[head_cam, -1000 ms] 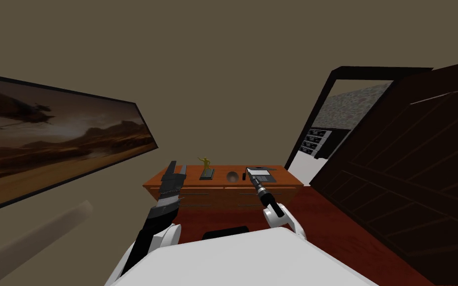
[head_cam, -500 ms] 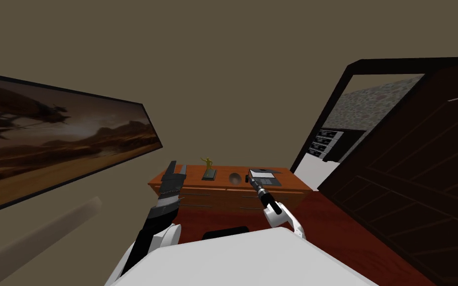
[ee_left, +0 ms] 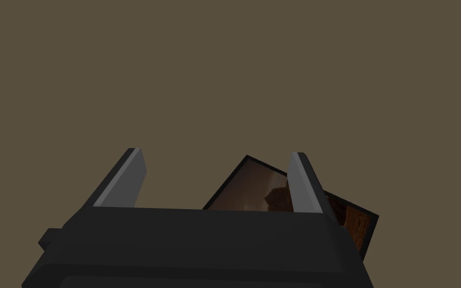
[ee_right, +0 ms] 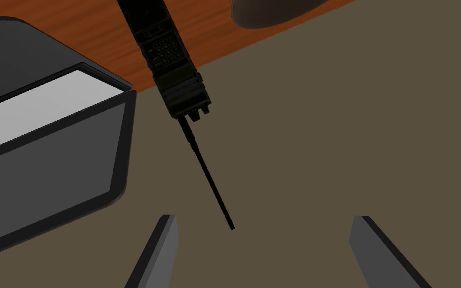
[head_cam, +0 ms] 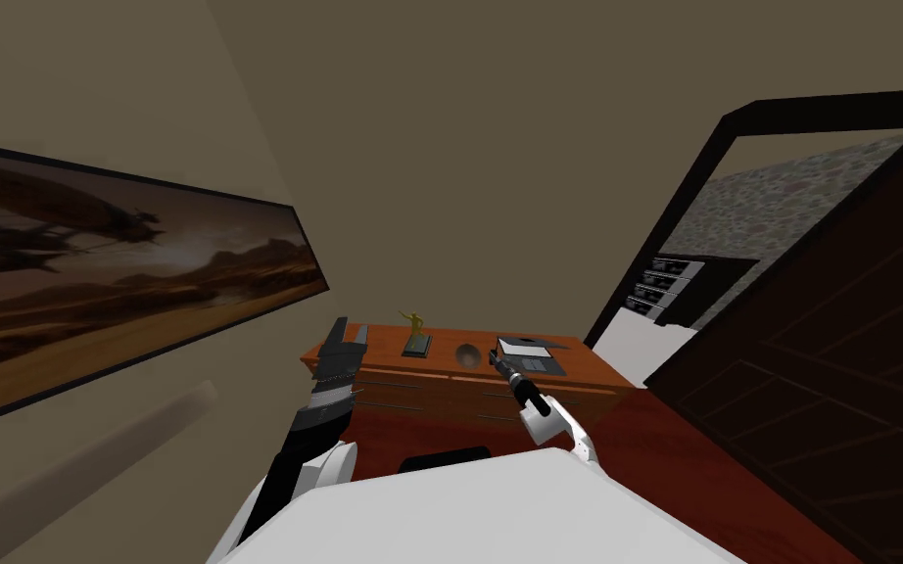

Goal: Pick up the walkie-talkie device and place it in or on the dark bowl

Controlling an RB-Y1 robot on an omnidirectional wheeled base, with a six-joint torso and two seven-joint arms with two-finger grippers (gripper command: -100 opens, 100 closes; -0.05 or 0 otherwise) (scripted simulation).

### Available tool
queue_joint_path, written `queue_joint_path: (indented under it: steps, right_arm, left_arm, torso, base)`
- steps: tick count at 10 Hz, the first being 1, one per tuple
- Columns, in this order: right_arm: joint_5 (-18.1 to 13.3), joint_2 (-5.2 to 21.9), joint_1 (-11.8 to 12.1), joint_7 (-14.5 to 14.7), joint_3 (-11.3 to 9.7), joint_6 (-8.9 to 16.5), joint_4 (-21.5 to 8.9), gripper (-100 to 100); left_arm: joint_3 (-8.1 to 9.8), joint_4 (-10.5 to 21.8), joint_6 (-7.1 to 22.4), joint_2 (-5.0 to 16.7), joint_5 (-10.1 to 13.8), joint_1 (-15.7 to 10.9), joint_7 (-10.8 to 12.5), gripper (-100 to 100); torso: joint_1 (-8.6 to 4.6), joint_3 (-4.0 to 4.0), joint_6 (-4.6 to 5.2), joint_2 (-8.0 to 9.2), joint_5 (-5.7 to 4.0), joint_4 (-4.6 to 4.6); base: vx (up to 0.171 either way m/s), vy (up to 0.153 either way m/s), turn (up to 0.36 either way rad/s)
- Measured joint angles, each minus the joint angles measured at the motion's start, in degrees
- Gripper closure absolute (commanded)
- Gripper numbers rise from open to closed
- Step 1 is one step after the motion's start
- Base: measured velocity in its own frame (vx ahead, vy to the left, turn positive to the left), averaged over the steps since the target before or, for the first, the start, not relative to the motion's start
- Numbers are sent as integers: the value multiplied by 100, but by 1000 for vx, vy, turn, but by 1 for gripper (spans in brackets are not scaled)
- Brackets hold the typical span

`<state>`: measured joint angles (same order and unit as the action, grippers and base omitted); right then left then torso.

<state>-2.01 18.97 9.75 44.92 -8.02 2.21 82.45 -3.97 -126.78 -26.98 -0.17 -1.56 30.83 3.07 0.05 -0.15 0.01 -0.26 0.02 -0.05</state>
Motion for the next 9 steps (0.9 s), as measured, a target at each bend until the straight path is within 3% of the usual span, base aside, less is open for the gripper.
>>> queue_joint_path:
  steps: [9]
  right_arm:
    - [-147, 519, -625, 1178, -213, 723, -1278, -100]
  left_arm:
    - [0, 0, 0, 0, 0, 0, 0, 0]
  torso:
    - [1, -3, 2, -4, 1, -1]
  base:
    - [63, 8, 92]
